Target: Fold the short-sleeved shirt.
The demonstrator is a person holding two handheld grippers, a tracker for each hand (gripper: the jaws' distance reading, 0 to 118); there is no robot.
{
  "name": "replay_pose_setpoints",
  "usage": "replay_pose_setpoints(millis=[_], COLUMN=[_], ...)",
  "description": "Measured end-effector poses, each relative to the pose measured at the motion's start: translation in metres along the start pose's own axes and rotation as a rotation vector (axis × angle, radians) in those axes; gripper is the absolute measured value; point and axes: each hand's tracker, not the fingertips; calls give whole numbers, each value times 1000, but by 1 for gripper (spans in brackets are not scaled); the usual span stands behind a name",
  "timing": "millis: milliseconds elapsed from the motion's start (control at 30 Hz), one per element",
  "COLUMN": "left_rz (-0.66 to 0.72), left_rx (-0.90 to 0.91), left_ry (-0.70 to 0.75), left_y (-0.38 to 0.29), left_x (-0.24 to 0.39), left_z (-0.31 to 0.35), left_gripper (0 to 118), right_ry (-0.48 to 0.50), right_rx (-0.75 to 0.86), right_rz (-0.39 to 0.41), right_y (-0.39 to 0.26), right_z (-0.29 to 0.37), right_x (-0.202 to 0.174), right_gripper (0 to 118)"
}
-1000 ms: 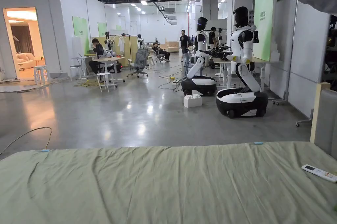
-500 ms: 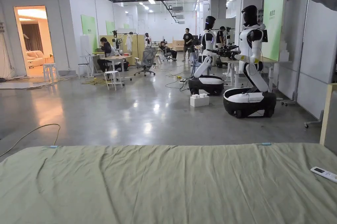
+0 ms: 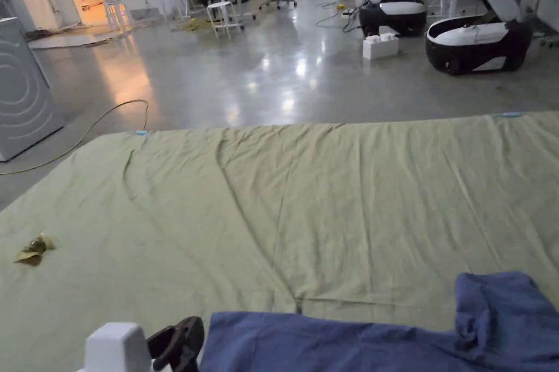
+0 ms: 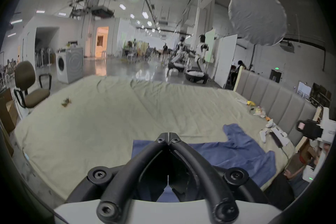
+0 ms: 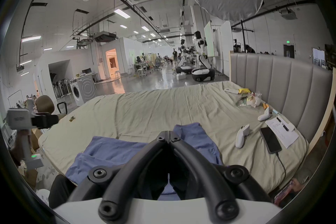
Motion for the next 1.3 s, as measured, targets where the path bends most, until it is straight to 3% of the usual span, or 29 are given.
replay_pose_setpoints(millis=[33, 67, 100, 167, 200, 233, 333, 467, 533, 567, 633, 800, 833, 867, 900, 933, 967, 1033, 1100, 1200, 1267, 1300], left_rz=[19, 34, 70, 156, 179, 135, 94, 120, 41, -55, -94, -132, -112, -109, -117, -141, -162, -141, -81, -96, -117, -135], left_rx=[-60, -122, -163, -323, -358, -333, -417, -506, -522, -515, -515, -579, -584, -589, -596, -604, -605, -609, -627, -645, -661, -670], left_ry=[20, 33, 41, 14, 24, 25, 105, 61, 120, 131, 83, 118, 120, 120, 117, 116, 104, 97, 103, 103, 109, 112], left_y=[-5, -9, -12, -16, -21, -24, -29, -39, -43, -42, -39, -54, -54, -51, -49, -50, -50, -49, -46, -43, -41, -39], left_x=[-9, -18, -26, -47, -51, -58, -67, -67, -59, -51, -39, -22, -23, -23, -24, -24, -25, -30, -32, -24, -18, -15], left_z=[-27, -54, -74, -131, -148, -168, -215, -248, -253, -251, -246, -262, -265, -265, -266, -265, -265, -267, -268, -265, -265, -265], left_gripper=[9, 25, 57, 71, 71, 80, 80, 73, 47, 40, 9, 7, 7, 7, 6, 6, 6, 6, 6, 6, 6, 6], right_ry=[-1, -2, -4, -10, -13, -9, -25, -64, -77, -79, -75, -85, -85, -82, -72, -62, -50, -32, -80, -142, -141, -139], right_rx=[-25, -40, -52, -75, -86, -103, -134, -170, -180, -183, -191, -227, -229, -232, -253, -342, -446, -510, -603, -769, -875, -904], right_rz=[-6, -7, -7, -10, -14, -23, -33, -31, -41, -46, -51, 26, 48, 58, 76, 53, -33, -44, -57, -75, -106, -72], right_y=[-4, -6, -8, -13, -14, -16, -22, -27, -29, -29, -28, -10, -3, 2, 10, 16, 15, 20, 12, -17, -39, -45], right_z=[-5, -8, -11, -15, -16, -17, -16, -17, -18, -20, -25, -61, -74, -91, -110, -136, -162, -213, -259, -318, -344, -351], right_x=[2, 2, 3, 7, 7, 9, 15, 24, 28, 31, 34, 48, 53, 64, 73, 85, 96, 116, 130, 152, 158, 156], right_gripper=[0, 0, 0, 0, 0, 0, 0, 0, 0, 0, 0, 3, 14, 40, 81, 101, 104, 96, 96, 95, 83, 75])
